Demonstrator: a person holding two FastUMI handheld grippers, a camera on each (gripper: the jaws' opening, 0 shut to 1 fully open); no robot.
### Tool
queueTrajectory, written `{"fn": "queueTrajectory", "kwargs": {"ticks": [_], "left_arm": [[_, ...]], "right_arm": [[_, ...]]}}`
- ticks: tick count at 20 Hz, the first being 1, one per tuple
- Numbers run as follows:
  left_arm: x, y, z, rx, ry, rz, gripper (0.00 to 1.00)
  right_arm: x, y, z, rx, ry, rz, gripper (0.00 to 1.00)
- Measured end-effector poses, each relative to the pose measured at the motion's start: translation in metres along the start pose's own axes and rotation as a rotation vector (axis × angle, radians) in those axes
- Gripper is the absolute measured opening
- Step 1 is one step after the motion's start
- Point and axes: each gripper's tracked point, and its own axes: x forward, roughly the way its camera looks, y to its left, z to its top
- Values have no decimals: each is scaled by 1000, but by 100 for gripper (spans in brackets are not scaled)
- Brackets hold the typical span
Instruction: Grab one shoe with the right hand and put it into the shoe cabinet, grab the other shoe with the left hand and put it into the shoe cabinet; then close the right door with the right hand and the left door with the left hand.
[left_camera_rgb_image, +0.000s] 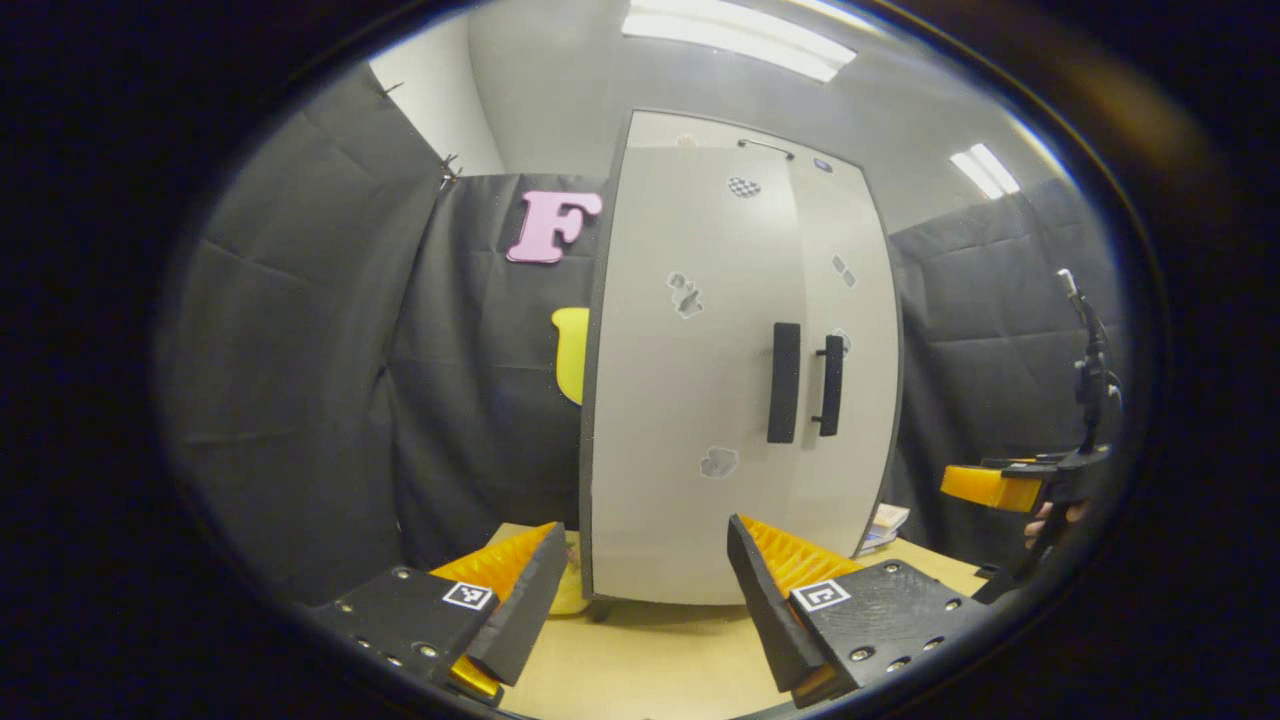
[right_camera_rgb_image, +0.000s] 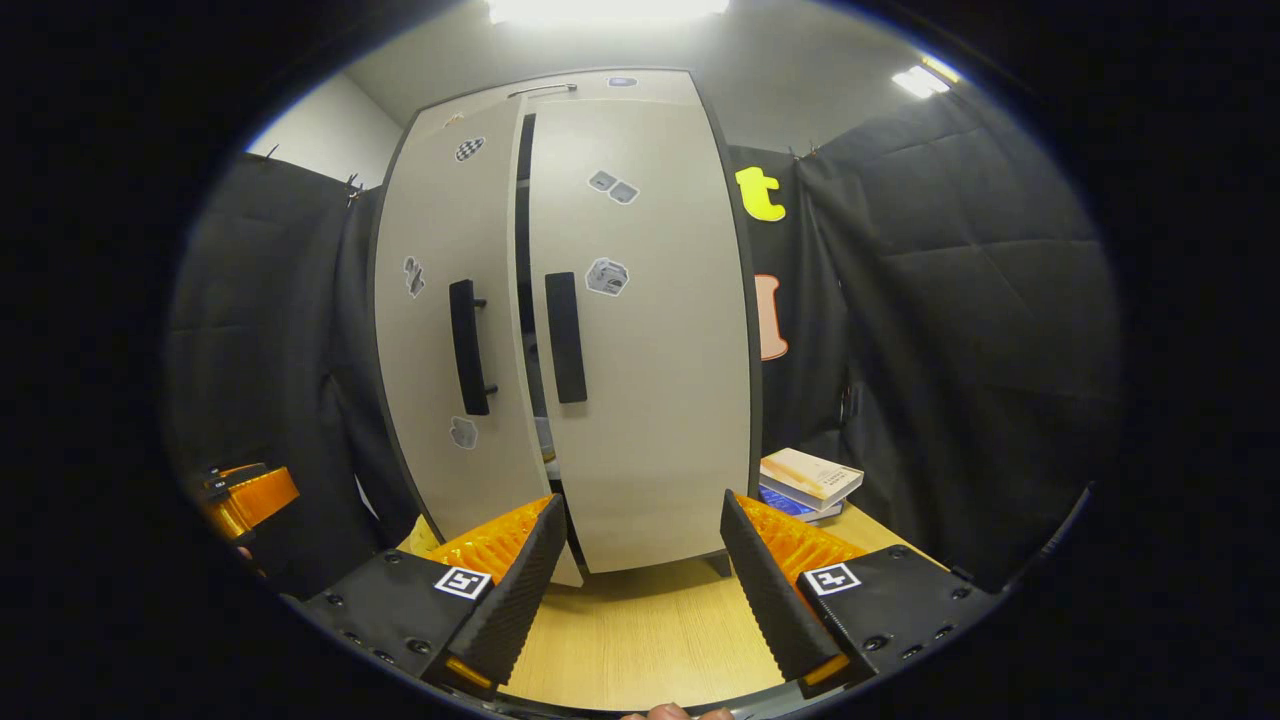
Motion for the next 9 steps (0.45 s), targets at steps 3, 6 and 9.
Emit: {"fn": "queueTrajectory", "kwargs": {"ticks": [3,6,9], "left_arm": [[2,-1,-10,-6,18,-9,94],[5,-3,-17,-30,39,-24,92],[6,-6,-20,-46,39,-45,94]], "right_arm": [[-5,-4,-6,-14,10,-9,98],[-10,-14,-13,-6,22,-37,98],[-14,-24,-15,4,32,-68,98]]}}
